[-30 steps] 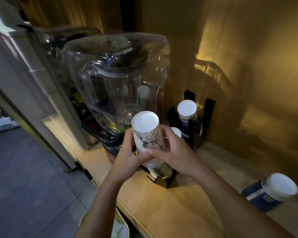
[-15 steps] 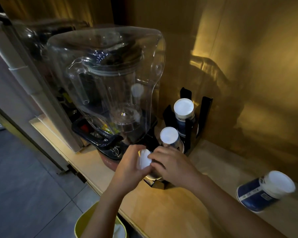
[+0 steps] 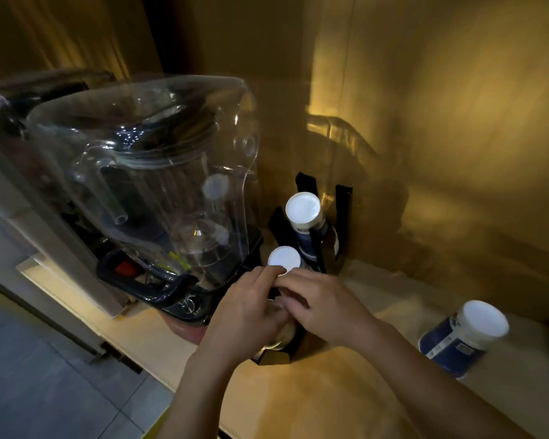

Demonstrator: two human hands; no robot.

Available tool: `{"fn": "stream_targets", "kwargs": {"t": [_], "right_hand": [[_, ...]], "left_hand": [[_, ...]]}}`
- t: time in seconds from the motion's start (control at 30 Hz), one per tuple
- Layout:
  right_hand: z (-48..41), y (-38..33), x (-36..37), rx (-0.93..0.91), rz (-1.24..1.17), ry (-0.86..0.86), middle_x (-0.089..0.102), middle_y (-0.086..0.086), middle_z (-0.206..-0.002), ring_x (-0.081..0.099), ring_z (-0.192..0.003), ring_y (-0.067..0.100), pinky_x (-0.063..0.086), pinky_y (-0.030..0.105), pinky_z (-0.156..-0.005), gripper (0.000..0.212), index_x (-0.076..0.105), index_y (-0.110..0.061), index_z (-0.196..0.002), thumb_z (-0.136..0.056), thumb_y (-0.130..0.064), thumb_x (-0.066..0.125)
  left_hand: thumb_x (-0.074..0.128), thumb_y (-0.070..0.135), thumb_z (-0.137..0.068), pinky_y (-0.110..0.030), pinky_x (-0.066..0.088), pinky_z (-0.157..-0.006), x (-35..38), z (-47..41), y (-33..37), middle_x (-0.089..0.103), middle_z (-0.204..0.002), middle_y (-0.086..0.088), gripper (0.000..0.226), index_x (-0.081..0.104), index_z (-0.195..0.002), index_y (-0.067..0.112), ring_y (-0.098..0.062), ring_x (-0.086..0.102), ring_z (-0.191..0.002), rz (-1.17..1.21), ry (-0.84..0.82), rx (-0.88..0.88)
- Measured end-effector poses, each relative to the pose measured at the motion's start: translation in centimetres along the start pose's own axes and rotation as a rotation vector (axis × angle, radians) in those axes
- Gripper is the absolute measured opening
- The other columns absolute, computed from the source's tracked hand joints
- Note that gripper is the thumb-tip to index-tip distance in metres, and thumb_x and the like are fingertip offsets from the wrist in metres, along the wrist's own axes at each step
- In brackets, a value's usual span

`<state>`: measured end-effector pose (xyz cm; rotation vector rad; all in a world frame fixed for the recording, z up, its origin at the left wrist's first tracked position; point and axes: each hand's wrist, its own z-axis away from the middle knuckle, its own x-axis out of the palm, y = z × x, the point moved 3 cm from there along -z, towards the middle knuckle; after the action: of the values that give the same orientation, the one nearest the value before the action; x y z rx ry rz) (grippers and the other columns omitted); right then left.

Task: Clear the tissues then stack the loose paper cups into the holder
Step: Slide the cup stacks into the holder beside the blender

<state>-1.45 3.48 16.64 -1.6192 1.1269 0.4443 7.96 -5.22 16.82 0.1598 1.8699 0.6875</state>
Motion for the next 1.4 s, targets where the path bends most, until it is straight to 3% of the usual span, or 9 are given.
{"fn": "stream_targets", "kwargs": {"t": [0.23,0.47,0.57,0.7,0.83,0.97,1.13,1.23,1.4], "right_hand": [[5.4,5.1,-6.0,0.305,0.065,0.233,0.057,-0.011,-0.102,0.055,-0.092,0.007,0.042,0.013,-0.071,0.030,0.055,-0.026,-0.115,-0.085,-0.027,0.061],[14.7,9.7,-10.9,0.729,0.247,0.444,0.058,0.001,-0.112,0.055,-0.101,0.018,0.042,0.028,-0.078,0.041,0.053,-0.021,-0.121,-0.083,-0.033,0.064],[18.2,12.1,-11.6,0.944,0.203,0.481,0.048,0.005,-0.131,0.048,-0.117,0.024,0.044,0.042,-0.094,0.061,0.038,-0.020,-0.133,-0.081,-0.036,0.066],[20.7,14.6,-11.1,1.171,0.018,0.495,0.037,0.005,-0.141,0.040,-0.126,0.028,0.039,0.041,-0.097,0.096,0.017,-0.028,-0.140,-0.067,-0.035,0.079],[20.9,15.8,-10.0,1.117,-0.241,0.529,0.043,-0.015,-0.114,0.052,-0.097,0.006,0.045,0.022,-0.078,0.086,0.023,-0.049,-0.115,-0.057,-0.029,0.083],[21.4,17.2,-8.3,1.071,-0.389,0.524,0.054,0.000,-0.124,0.052,-0.113,0.018,0.047,0.042,-0.096,0.071,0.040,-0.032,-0.118,-0.063,-0.013,0.082],[22.3,18.1,-6.4,1.111,-0.572,0.519,0.053,-0.003,-0.118,0.051,-0.111,0.018,0.049,0.032,-0.088,0.071,0.040,-0.026,-0.117,-0.062,-0.008,0.082],[22.0,17.8,-5.1,1.079,-0.636,0.497,0.049,-0.007,-0.118,0.049,-0.111,0.015,0.049,0.022,-0.081,0.072,0.036,-0.027,-0.119,-0.065,-0.009,0.080],[20.3,17.3,-4.3,1.035,-0.623,0.521,0.050,-0.008,-0.118,0.051,-0.109,0.014,0.048,0.017,-0.073,0.066,0.036,-0.031,-0.118,-0.069,-0.012,0.076]], "left_hand": [[0.062,0.044,-0.081,-0.021,0.036,-0.086,3.1,-2.9,4.7,0.047,-0.126,0.015,0.058,0.034,-0.132,0.037,-0.002,0.041,-0.113,0.119,-0.052,0.141],[0.067,0.038,-0.079,-0.018,0.032,-0.094,12.7,-6.4,10.2,0.048,-0.128,0.012,0.059,0.038,-0.129,0.031,0.004,0.039,-0.116,0.323,-0.303,0.214],[0.072,0.032,-0.075,-0.020,0.031,-0.095,17.6,-7.4,11.5,0.045,-0.133,0.011,0.070,0.035,-0.134,0.030,-0.001,0.038,-0.120,0.400,-0.414,0.154],[0.080,0.027,-0.066,-0.022,0.036,-0.103,23.0,-8.4,12.8,0.039,-0.142,0.008,0.090,0.026,-0.138,0.027,-0.018,0.039,-0.132,0.492,-0.551,0.124],[0.084,0.016,-0.059,-0.045,0.041,-0.107,27.4,-9.3,12.9,0.044,-0.141,-0.006,0.100,0.024,-0.139,0.017,-0.024,0.045,-0.128,0.584,-0.686,0.053],[0.081,0.031,-0.048,-0.047,0.044,-0.103,29.8,-8.9,12.1,0.053,-0.133,-0.002,0.089,0.041,-0.128,0.026,-0.023,0.050,-0.123,0.548,-0.692,-0.012],[0.085,0.036,-0.046,-0.050,0.042,-0.104,30.2,-7.9,10.4,0.042,-0.134,-0.003,0.093,0.034,-0.124,0.031,-0.025,0.042,-0.124,0.566,-0.763,-0.111],[0.082,0.024,-0.052,-0.043,0.047,-0.102,29.8,-7.0,9.4,0.038,-0.133,-0.004,0.083,0.032,-0.117,0.037,-0.024,0.043,-0.123,0.677,-0.772,-0.189],[0.077,0.007,-0.066,-0.015,0.055,-0.070,28.7,-6.3,8.9,0.047,-0.125,0.006,0.077,0.031,-0.115,0.044,-0.015,0.052,-0.112,0.881,-0.720,-0.237]]}}
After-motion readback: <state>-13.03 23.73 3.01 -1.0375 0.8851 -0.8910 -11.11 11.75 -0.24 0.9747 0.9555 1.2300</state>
